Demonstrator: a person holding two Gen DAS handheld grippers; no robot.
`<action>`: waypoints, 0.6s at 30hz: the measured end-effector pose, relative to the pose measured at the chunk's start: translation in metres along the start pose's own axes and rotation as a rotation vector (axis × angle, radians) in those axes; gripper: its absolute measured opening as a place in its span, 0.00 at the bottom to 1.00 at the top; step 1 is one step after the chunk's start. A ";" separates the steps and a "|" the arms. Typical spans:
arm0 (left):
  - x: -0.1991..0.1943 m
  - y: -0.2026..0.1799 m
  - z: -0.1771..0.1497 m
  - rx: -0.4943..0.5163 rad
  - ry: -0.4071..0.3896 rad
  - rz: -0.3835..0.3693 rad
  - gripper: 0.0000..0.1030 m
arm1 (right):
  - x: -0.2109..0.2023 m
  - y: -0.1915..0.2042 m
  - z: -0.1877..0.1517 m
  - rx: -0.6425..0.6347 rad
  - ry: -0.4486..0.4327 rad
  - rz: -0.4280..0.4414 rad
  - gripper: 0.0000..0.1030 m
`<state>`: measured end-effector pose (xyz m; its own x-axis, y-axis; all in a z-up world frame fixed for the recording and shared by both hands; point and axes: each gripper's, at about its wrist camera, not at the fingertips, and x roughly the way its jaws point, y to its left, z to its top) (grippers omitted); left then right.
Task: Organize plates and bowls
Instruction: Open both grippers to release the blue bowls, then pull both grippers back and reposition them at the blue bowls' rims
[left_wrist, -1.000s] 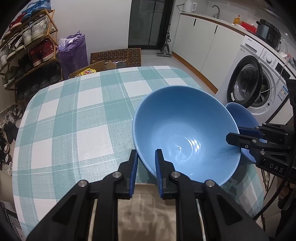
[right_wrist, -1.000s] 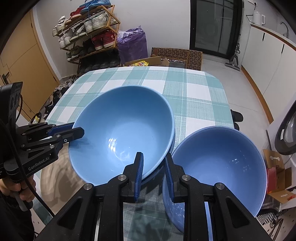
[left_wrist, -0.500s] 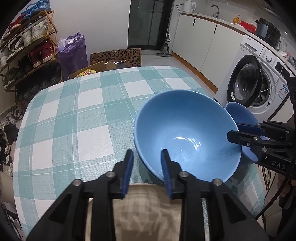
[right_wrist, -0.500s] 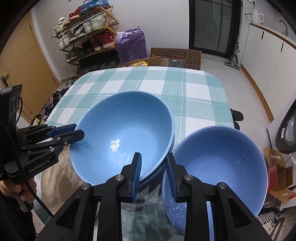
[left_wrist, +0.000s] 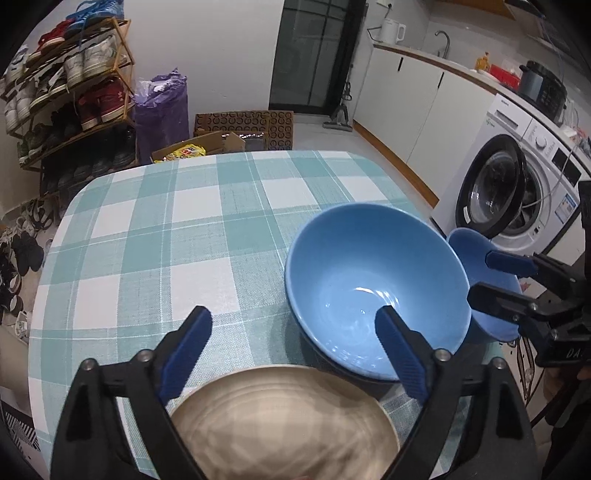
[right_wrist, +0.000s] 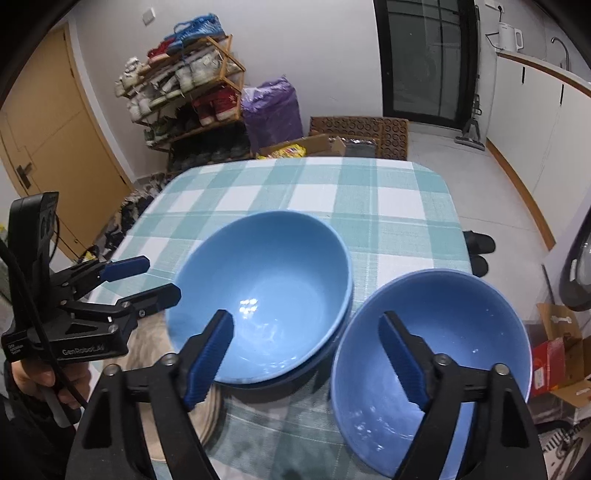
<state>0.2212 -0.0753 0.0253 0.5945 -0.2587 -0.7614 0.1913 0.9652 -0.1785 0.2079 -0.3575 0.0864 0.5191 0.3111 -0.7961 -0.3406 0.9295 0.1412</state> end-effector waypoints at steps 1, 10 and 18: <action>-0.003 0.001 0.000 -0.005 -0.008 -0.003 0.96 | -0.002 0.001 -0.001 -0.004 -0.010 0.000 0.87; -0.023 -0.003 -0.003 -0.007 -0.055 -0.015 1.00 | -0.016 -0.004 -0.007 0.005 -0.051 -0.009 0.99; -0.030 -0.021 -0.008 0.014 -0.069 -0.021 1.00 | -0.038 -0.017 -0.020 0.019 -0.086 -0.034 0.99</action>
<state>0.1936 -0.0881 0.0469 0.6424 -0.2811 -0.7130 0.2151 0.9591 -0.1843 0.1785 -0.3886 0.1026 0.5959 0.2948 -0.7470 -0.3071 0.9431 0.1273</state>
